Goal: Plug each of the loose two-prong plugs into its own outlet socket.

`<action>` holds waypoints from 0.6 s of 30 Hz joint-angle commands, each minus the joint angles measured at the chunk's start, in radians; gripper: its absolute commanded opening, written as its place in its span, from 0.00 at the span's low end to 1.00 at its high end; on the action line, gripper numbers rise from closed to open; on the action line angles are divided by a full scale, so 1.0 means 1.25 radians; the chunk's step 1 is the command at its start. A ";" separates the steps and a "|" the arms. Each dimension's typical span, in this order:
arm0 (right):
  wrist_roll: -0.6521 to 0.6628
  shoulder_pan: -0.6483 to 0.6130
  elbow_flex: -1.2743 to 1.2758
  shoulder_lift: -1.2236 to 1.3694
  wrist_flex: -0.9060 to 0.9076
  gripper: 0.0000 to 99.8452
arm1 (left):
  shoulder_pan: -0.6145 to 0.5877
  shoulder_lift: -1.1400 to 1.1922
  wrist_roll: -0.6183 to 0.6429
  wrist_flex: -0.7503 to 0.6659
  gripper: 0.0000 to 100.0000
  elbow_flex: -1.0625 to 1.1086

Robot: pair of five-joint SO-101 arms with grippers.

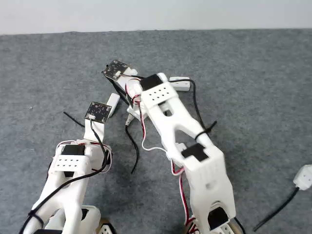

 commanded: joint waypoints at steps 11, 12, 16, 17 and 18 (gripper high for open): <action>0.052 -0.004 -0.346 0.244 0.093 0.15 | -0.004 -0.014 -0.007 -0.018 0.15 -0.026; 0.052 -0.006 -0.366 0.251 0.107 0.15 | -0.004 -0.014 -0.007 -0.018 0.15 -0.026; 0.052 -0.002 -0.426 0.279 0.127 0.15 | -0.004 -0.014 -0.007 -0.018 0.15 -0.026; 0.052 -0.001 -0.435 0.288 0.126 0.15 | -0.004 -0.014 -0.007 -0.018 0.15 -0.026; 0.052 -0.001 -0.444 0.296 0.126 0.15 | -0.004 -0.014 -0.007 -0.018 0.15 -0.026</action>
